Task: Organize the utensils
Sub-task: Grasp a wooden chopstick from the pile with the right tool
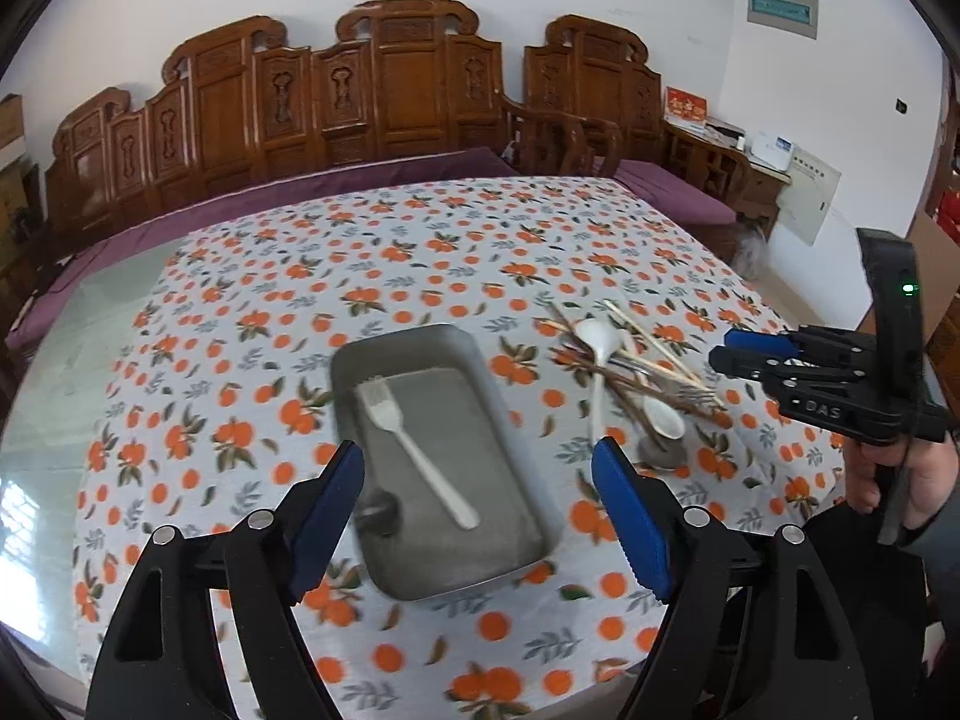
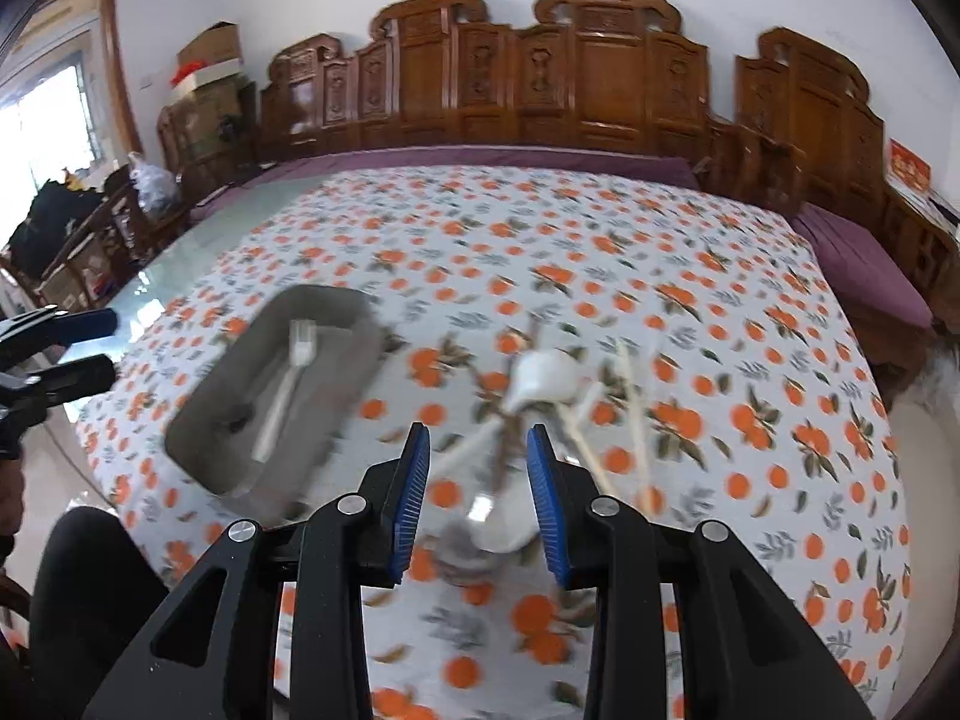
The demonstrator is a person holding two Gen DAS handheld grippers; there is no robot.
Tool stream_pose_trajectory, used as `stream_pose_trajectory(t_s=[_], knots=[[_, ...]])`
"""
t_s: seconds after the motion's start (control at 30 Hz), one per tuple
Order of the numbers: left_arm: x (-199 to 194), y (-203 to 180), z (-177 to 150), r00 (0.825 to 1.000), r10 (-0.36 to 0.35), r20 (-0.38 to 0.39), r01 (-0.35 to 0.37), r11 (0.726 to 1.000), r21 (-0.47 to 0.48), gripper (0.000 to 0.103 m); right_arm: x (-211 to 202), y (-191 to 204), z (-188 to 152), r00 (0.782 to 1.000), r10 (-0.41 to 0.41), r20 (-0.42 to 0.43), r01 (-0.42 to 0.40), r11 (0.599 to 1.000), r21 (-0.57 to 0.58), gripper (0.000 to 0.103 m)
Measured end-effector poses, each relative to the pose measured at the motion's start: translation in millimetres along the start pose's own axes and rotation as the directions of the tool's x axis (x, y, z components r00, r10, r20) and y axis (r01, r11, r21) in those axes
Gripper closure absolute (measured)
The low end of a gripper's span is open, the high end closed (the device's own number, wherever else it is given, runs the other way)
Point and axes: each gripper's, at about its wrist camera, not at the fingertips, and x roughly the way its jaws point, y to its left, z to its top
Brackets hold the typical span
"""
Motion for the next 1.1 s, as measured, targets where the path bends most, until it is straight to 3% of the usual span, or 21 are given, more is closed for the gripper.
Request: stream_pose_trajectory(t_s=[0.23,0.43,0.6,0.67,0.83,0.93,1.1], knots=[[32,-29,0,0.999,-0.025,-0.047,0.026,1.0,0.013,0.028,29,-31,-18,0.999,0.004,-0.042,-0.001,0.997,0.073,0.067],[49,-41,-1,0.997,-0.034,-0.073,0.035,0.999,0.012,0.028,58,-33,-24,0.996,0.013,-0.085,-0.009,0.998,0.054,0.067],[57,-45,-2,0.995,-0.045,-0.084,0.045,0.999,0.004,0.028,78,-40,-30,0.989,0.035,-0.142,-0.028,0.998,0.047,0.076],[59,-46,-2,0.995,-0.045,-0.087,0.046,0.999,0.006,0.028,82,-41,-32,0.987,0.046,-0.155,-0.04,0.998,0.044,0.085],[64,-51,-2,0.994,-0.044,-0.097,0.046,0.999,0.014,0.028,87,-35,-34,0.984,0.029,-0.174,-0.033,0.999,-0.018,0.089],[66,-53,-1,0.994,-0.041,-0.101,0.043,0.999,0.017,0.028,88,-31,-35,0.985,0.02,-0.172,-0.03,0.998,-0.056,0.091],[70,-58,1,0.994,-0.028,-0.108,0.032,0.999,0.026,0.028,75,-30,-32,0.987,0.081,-0.135,-0.088,0.995,-0.046,0.097]])
